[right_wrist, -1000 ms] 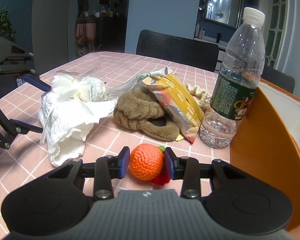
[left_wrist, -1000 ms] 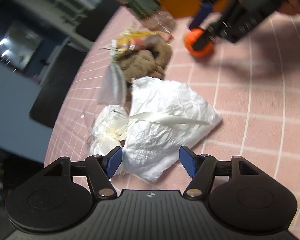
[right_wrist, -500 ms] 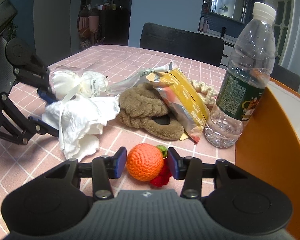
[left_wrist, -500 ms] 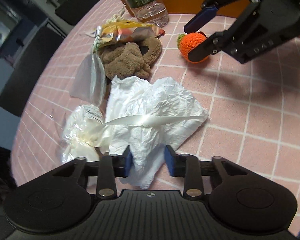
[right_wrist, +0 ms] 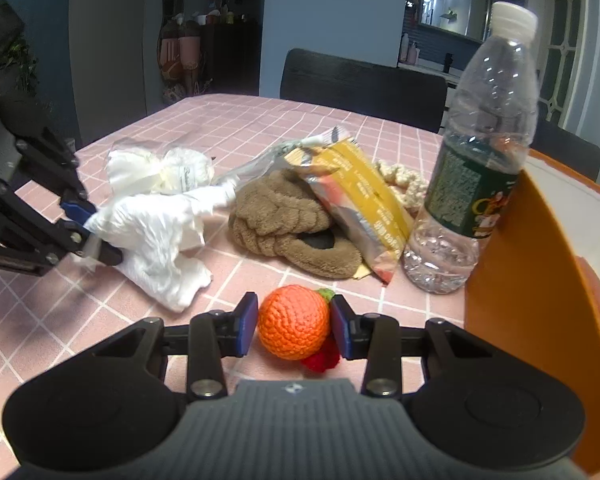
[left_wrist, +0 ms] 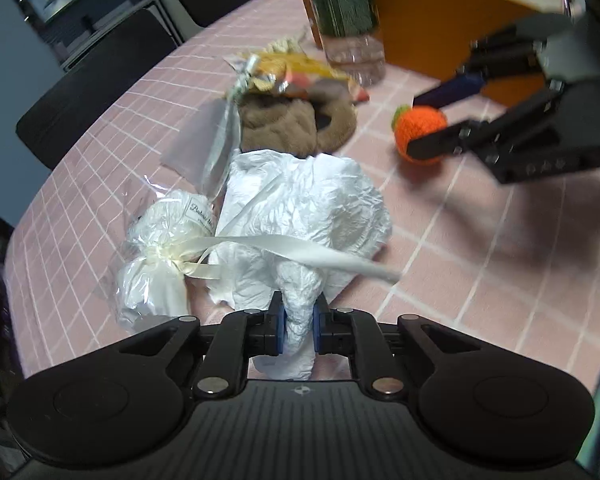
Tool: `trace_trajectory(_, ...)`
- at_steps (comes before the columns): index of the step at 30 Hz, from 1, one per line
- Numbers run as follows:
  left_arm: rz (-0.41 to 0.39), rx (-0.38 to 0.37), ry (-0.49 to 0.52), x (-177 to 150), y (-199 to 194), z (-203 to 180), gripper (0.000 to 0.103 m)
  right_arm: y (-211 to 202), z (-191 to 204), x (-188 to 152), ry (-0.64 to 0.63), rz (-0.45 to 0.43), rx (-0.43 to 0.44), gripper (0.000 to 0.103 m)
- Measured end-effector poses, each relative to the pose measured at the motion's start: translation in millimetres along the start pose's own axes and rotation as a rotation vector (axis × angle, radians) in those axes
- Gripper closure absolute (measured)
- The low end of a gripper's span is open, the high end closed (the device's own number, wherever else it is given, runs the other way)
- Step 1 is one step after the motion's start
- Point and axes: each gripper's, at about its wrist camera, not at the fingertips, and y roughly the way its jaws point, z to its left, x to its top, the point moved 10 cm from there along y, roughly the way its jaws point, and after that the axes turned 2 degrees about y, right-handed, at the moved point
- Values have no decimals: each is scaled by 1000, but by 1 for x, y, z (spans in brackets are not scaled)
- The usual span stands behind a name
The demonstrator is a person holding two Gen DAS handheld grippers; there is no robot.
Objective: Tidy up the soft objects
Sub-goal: 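Grasp the white crumpled cloth with the left gripper while the right gripper grasps the orange crochet toy, then carry the cloth and orange toy over the box and release them inside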
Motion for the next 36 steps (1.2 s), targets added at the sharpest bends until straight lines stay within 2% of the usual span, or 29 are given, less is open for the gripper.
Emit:
trace_trajectory(5,-94,-24,-143,16,-32,-4,89,-11,-6,6,11,-31,-3,64)
trace_trajectory(11,-190,38,-229,35,-70,-15,89,-27,-6,17,15,-83,3,64)
trace_trajectory(18,-322,42,-366,54,-107,-32,89,-61,-12,38,43,-163,24,64)
trace_trajectory(23,-433,10,-382,77,-131,-46,89,-93,-21,49,46,-220,11,64)
trace_trajectory(28,-497,-27,-355,103,-140,-62,89,-129,-39,58,36,-262,-30,64)
trace_trajectory(36,-562,-107,-269,159,-144,-92,89,-174,-91,58,20,-219,-132,64)
